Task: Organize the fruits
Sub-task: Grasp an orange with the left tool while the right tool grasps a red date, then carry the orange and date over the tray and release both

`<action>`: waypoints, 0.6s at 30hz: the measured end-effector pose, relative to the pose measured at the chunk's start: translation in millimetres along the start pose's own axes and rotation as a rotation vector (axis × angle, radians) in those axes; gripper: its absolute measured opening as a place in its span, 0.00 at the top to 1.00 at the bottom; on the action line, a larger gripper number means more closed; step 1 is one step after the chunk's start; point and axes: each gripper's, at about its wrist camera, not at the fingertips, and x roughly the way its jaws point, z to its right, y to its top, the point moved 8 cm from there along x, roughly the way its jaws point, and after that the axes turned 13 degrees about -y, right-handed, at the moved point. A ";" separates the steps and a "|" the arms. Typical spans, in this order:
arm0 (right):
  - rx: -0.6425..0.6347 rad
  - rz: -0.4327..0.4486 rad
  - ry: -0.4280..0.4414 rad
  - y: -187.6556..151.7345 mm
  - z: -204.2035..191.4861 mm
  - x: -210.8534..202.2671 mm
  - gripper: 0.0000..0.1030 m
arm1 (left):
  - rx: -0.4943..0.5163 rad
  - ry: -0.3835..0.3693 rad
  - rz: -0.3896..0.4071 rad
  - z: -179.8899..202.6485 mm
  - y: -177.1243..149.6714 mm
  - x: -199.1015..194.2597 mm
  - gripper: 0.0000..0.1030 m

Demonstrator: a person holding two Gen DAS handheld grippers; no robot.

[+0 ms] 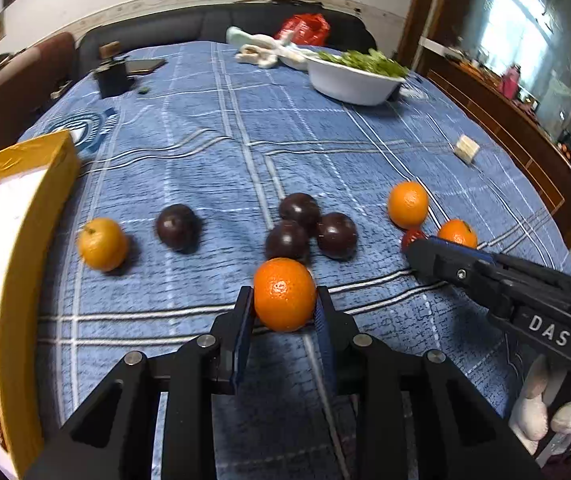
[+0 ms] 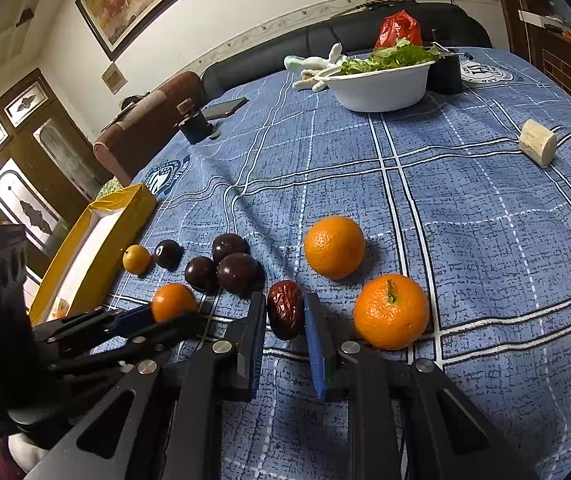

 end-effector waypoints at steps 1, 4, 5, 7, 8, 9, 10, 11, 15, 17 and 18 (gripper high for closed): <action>-0.001 0.000 0.000 0.1 0.1 0.5 0.79 | -0.013 -0.002 0.008 -2.2 -0.3 -4.8 0.72; -0.008 0.001 0.000 -0.1 -0.1 1.4 0.79 | -0.056 0.000 0.053 -12.5 -1.9 -30.6 0.72; -0.009 0.002 0.000 -0.2 -0.1 1.7 0.79 | -0.065 0.005 0.068 -15.8 -2.2 -38.7 0.72; -0.014 0.003 -0.002 -0.9 -1.1 2.5 0.79 | -0.091 0.019 0.103 -26.8 -5.3 -61.8 0.72; -0.019 0.003 -0.005 -0.9 -1.5 3.1 0.79 | -0.102 0.025 0.118 -32.1 -7.8 -71.6 0.72; -0.023 0.005 -0.009 -0.8 -1.4 3.5 0.79 | -0.115 0.040 0.140 -39.1 -10.5 -85.4 0.72; -0.028 0.009 -0.015 -0.9 -1.9 3.1 0.79 | -0.124 0.055 0.158 -44.9 -13.1 -96.4 0.72; -0.032 0.013 -0.024 -1.0 -2.0 2.5 0.79 | -0.132 0.071 0.173 -50.6 -15.1 -106.6 0.72; -0.043 0.031 -0.083 -0.2 0.3 1.4 0.79 | -0.181 0.168 0.242 -83.9 -25.0 -159.2 0.72; -0.057 0.045 -0.109 1.0 -1.4 -2.3 0.79 | -0.212 0.219 0.282 -104.4 -31.2 -188.9 0.72; -0.059 0.053 -0.104 1.9 -4.6 -6.9 0.79 | -0.231 0.243 0.302 -115.8 -35.2 -203.5 0.72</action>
